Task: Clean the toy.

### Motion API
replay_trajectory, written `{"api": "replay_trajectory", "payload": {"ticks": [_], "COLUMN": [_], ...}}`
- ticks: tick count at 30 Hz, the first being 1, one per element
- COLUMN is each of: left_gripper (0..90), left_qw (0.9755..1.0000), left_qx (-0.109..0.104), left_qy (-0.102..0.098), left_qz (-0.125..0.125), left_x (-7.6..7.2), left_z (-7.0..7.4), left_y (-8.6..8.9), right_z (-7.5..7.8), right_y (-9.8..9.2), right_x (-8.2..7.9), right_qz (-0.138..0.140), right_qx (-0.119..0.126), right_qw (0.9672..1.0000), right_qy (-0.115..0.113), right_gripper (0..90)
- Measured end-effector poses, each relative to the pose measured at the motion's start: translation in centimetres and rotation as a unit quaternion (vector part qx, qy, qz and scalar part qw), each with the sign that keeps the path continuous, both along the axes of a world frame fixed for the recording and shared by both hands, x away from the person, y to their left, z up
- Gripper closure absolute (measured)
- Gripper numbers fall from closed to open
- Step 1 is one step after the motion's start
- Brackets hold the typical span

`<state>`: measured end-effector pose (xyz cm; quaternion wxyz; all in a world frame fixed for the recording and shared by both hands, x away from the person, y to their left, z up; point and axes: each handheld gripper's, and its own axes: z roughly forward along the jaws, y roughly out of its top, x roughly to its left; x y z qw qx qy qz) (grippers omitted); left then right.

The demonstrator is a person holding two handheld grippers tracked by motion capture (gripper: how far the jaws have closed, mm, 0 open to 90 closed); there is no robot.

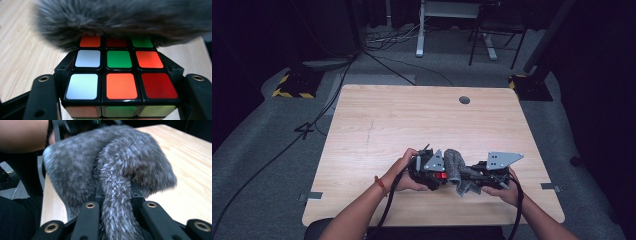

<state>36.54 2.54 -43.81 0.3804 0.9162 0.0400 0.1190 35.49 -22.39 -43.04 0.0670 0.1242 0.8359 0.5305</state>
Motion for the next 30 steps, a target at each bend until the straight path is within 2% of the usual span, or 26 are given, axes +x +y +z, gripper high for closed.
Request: {"api": "replay_trajectory", "payload": {"ticks": [2, 5, 8, 10, 13, 15, 17, 19, 21, 23, 25, 28, 30], "left_gripper": [32.9, 33.0, 33.0, 33.0, 33.0, 33.0, 33.0, 33.0, 33.0, 33.0, 33.0, 33.0, 33.0], "left_qw": [0.9999, 1.0, 0.9995, 0.9993, 0.9983, 0.998, 0.9976, 0.9975, 0.9966, 0.9964, 0.9954, 0.9967, 0.9975], "left_qx": [0.002, -0.004, -0.029, -0.037, -0.057, -0.062, -0.068, -0.07, -0.081, -0.084, -0.094, -0.08, -0.071], "left_qy": [0.007, 0.001, 0.009, 0.007, 0.011, 0.005, 0.007, 0.004, 0.014, 0.011, 0.018, 0.007, 0.007], "left_qz": [-0.009, -0.008, -0.009, -0.004, -0.011, -0.011, -0.012, -0.008, -0.011, -0.009, -0.011, -0.009, 0.0], "left_x": [-0.1, -0.2, 0.0, 0.0, 0.0, -0.1, -0.1, -0.1, 0.0, 0.1, 0.0, 0.1, 0.3], "left_z": [-0.2, 0.0, 0.4, 0.6, 0.9, 1.2, 1.3, 1.3, 1.4, 1.5, 1.6, 1.6, 1.3], "left_y": [-0.5, -0.7, -0.1, 0.2, 0.3, 0.4, 0.4, 0.5, 0.7, 0.7, 0.8, 0.8, 0.8], "right_z": [0.4, 0.2, -0.2, -0.7, -1.3, -1.7, -2.0, -2.0, -2.0, -2.2, -2.5, -2.5, -1.9], "right_y": [0.3, 0.6, 0.0, -0.3, 0.0, 0.4, 0.6, 0.9, 1.1, 1.4, 1.7, 1.8, 1.6], "right_x": [-0.2, -0.1, 0.8, 1.4, 1.7, 1.7, 1.7, 1.5, 1.3, 1.1, 0.9, 0.9, 0.9], "right_qz": [0.0, -0.017, -0.044, -0.052, -0.049, -0.05, -0.032, -0.024, -0.013, -0.007, -0.001, -0.006, -0.011], "right_qx": [-0.006, -0.028, -0.032, -0.036, -0.057, -0.075, -0.067, -0.069, -0.074, -0.093, -0.107, -0.114, -0.098], "right_qw": [0.9999, 0.9992, 0.9985, 0.998, 0.9969, 0.9957, 0.9966, 0.9968, 0.9966, 0.9949, 0.9934, 0.9928, 0.9948], "right_qy": [-0.011, -0.024, -0.01, 0.01, 0.023, 0.022, 0.035, 0.031, 0.034, 0.039, 0.039, 0.036, 0.026], "right_gripper": [76.7, 76.7, 76.8, 76.8, 76.8, 76.8, 76.8, 76.8, 76.8, 76.8, 76.8, 76.8, 76.7]}}
